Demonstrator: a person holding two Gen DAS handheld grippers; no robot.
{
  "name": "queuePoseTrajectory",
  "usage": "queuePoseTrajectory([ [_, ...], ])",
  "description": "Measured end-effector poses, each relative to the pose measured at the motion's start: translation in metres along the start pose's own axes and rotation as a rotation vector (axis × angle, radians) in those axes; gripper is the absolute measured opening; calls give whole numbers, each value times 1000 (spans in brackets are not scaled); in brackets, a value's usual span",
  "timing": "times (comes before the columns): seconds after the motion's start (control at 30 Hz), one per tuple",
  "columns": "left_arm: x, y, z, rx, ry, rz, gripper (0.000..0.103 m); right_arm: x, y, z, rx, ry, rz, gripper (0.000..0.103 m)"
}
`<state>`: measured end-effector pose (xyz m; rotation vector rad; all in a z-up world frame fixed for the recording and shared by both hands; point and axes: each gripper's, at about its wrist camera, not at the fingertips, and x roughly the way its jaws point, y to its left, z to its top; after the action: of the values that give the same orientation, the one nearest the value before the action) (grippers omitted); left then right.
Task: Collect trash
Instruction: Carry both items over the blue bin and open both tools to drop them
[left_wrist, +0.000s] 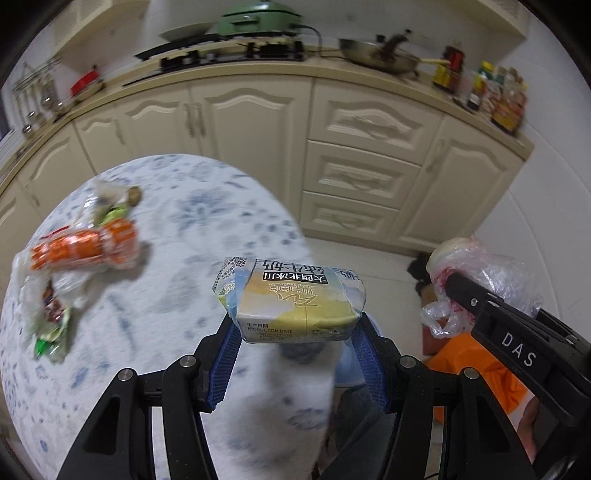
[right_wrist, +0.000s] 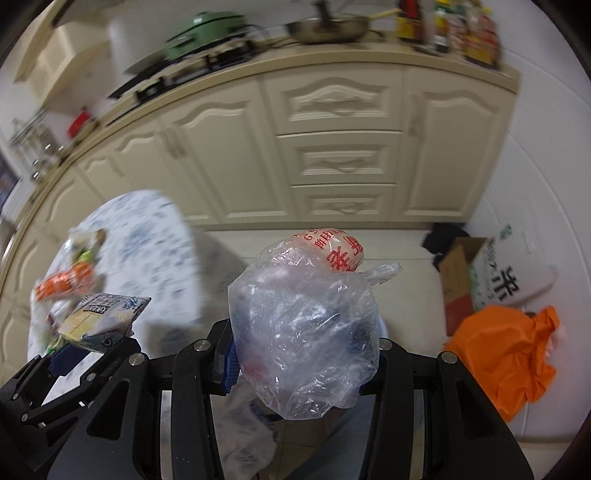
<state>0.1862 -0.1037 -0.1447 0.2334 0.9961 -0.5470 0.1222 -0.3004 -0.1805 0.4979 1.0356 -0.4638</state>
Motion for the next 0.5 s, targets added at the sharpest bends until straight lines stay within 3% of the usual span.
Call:
queuePoseTrajectory([
  [0.2,47,-34,23,71,56,-32,56,10,-44,6,77,13,-76,45],
  [0.5,113,-67,57,99,103,-54,57,29,-89,11,140,47,-139,45],
])
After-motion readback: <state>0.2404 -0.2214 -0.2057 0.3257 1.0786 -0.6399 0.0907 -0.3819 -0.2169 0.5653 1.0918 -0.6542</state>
